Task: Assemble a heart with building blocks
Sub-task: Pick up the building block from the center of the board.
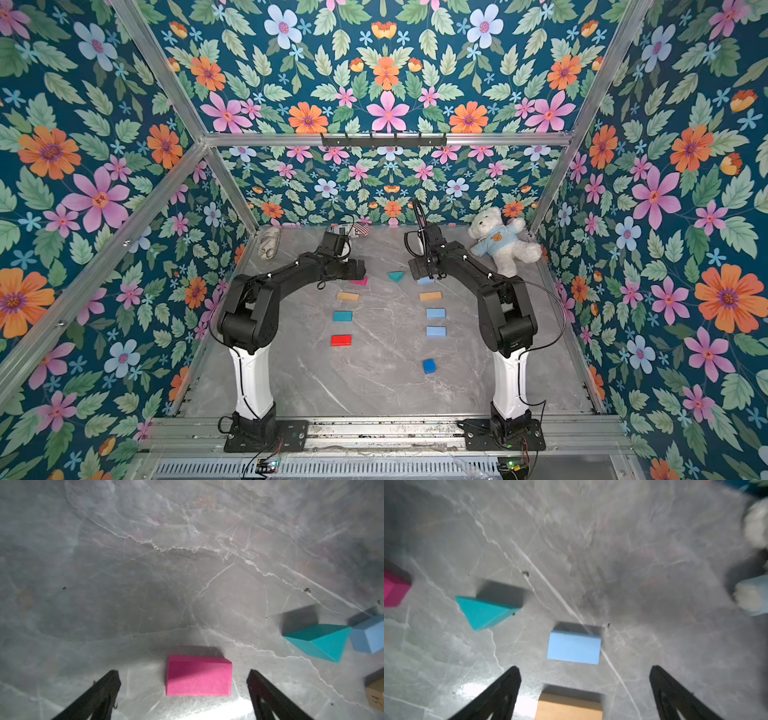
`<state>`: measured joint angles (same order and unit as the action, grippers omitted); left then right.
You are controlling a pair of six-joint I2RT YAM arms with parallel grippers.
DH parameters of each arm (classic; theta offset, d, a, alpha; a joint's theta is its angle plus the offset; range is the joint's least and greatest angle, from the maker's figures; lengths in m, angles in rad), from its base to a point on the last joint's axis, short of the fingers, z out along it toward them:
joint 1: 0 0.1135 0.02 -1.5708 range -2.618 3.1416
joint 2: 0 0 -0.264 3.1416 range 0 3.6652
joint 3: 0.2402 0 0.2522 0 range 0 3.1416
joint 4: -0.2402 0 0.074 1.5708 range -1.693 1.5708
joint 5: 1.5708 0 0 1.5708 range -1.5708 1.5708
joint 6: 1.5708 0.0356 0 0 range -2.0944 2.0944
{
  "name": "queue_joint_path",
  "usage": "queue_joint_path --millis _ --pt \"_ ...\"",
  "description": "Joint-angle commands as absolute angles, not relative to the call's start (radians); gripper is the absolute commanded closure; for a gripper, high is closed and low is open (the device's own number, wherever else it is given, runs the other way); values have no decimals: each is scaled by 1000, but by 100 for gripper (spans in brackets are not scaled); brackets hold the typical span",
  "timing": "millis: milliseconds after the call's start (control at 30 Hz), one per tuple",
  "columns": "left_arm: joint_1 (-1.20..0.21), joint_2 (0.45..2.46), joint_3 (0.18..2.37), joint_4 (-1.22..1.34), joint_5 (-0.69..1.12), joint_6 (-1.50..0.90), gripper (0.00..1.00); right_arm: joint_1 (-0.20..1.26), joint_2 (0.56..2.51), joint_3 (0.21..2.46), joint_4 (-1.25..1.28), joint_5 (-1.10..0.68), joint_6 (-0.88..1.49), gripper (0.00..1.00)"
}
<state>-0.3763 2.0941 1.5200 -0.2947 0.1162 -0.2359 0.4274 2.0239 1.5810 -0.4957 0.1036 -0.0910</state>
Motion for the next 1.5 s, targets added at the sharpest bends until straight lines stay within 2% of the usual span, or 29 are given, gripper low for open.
queue_joint_path --millis 0,467,700,833,967,1300,1467 --pt "-386 2135 1580 -401 119 -191 1 424 2045 1567 -497 133 -81 1" --pt "-416 2186 1623 -462 101 -170 5 419 2139 1576 -459 98 -105 1" --pt "-417 2185 1626 -472 95 -169 6 409 2197 1651 -490 65 -104 1" --pt "-416 2187 1626 -475 94 -167 8 406 2220 1681 -517 50 -105 5" --pt "-416 2192 1630 -487 94 -163 12 404 2225 1677 -533 39 -103 13" --pt "-420 2182 1620 -505 97 -152 15 405 2211 1626 -536 15 -75 17" --pt "-431 2181 1620 -509 98 -153 17 405 2211 1614 -534 11 -65 23"
